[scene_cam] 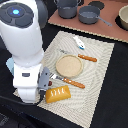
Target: Interact with the objects in diverse but meaningful ways.
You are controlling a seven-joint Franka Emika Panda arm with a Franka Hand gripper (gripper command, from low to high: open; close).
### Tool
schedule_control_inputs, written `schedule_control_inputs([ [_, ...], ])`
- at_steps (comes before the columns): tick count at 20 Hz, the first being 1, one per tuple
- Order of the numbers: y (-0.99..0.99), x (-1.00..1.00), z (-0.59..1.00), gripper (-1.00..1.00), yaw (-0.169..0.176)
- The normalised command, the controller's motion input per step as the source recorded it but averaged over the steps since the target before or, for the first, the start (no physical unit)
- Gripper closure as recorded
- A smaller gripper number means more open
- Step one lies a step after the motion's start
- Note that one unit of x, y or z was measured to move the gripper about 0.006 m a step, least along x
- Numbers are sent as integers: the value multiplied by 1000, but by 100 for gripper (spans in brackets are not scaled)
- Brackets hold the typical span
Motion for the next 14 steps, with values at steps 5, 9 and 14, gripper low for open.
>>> schedule_control_inputs([
  [5, 13, 318, 313, -100, 2],
  [9, 0, 114, 416, -100, 12],
  [14, 111, -369, 814, -100, 6],
])
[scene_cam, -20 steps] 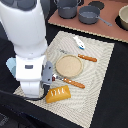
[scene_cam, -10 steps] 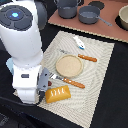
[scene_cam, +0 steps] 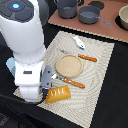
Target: Interact with the objects in diverse but meaningful ways.
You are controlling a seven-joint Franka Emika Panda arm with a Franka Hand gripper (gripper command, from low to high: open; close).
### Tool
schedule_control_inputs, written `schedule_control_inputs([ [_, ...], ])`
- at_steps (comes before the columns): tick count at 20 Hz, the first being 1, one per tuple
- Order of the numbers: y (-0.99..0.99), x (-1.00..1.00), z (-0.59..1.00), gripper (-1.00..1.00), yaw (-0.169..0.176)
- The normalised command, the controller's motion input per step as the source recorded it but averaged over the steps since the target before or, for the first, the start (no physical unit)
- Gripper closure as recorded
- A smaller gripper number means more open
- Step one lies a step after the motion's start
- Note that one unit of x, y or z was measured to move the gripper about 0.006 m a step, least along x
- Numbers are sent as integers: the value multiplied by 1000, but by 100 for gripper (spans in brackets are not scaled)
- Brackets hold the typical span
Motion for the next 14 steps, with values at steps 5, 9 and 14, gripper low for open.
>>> schedule_control_inputs([
  [5, 138, -602, 511, -100, 0],
  [9, 242, -739, 520, -100, 0],
  [14, 454, -963, 507, -100, 11],
])
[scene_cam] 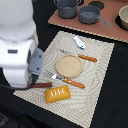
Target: Interact with the objects in diverse but meaningful ways.
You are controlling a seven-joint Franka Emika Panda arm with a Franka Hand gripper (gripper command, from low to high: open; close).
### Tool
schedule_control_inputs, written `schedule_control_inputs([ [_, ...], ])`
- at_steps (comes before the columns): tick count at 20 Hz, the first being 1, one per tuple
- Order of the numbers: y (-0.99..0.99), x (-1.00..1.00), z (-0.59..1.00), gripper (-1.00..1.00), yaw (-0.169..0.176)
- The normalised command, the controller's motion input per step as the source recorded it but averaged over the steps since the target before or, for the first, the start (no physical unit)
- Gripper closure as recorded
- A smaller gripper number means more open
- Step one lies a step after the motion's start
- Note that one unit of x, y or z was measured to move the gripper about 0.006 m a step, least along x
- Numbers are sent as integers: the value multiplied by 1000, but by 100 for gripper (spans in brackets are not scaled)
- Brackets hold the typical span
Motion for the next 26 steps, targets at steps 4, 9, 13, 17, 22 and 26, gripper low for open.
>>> schedule_control_inputs([
  [4, 451, -906, 313, -100, 48],
  [9, 130, -632, -81, -100, 51],
  [13, -49, -391, -215, -100, 131],
  [17, -144, -359, -232, -100, 146],
  [22, -105, -309, -285, -100, 104],
  [26, -20, -309, -456, -100, 65],
])
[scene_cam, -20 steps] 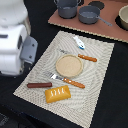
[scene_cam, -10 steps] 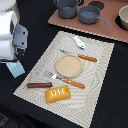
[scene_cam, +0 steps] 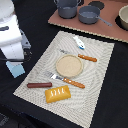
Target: Interact with the objects in diverse but meaningful ways.
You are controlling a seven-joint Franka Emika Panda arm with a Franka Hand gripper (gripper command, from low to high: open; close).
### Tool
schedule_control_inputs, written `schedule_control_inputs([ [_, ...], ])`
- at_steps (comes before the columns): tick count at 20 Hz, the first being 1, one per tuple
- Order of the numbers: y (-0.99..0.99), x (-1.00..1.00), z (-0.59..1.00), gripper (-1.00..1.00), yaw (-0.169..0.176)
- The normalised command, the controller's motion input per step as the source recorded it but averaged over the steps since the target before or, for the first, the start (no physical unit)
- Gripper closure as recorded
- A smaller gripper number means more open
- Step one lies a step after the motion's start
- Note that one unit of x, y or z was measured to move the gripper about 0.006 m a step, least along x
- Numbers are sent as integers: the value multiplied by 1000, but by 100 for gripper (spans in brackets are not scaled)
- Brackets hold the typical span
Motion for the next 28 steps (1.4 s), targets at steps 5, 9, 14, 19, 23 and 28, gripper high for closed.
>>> schedule_control_inputs([
  [5, 0, -377, -460, -100, 53],
  [9, 0, -462, -440, -100, 50],
  [14, 16, -565, -487, -100, 58],
  [19, 71, -667, -472, -100, 63],
  [23, 80, -204, -223, -100, 40],
  [28, 16, -15, -114, 100, 37],
])
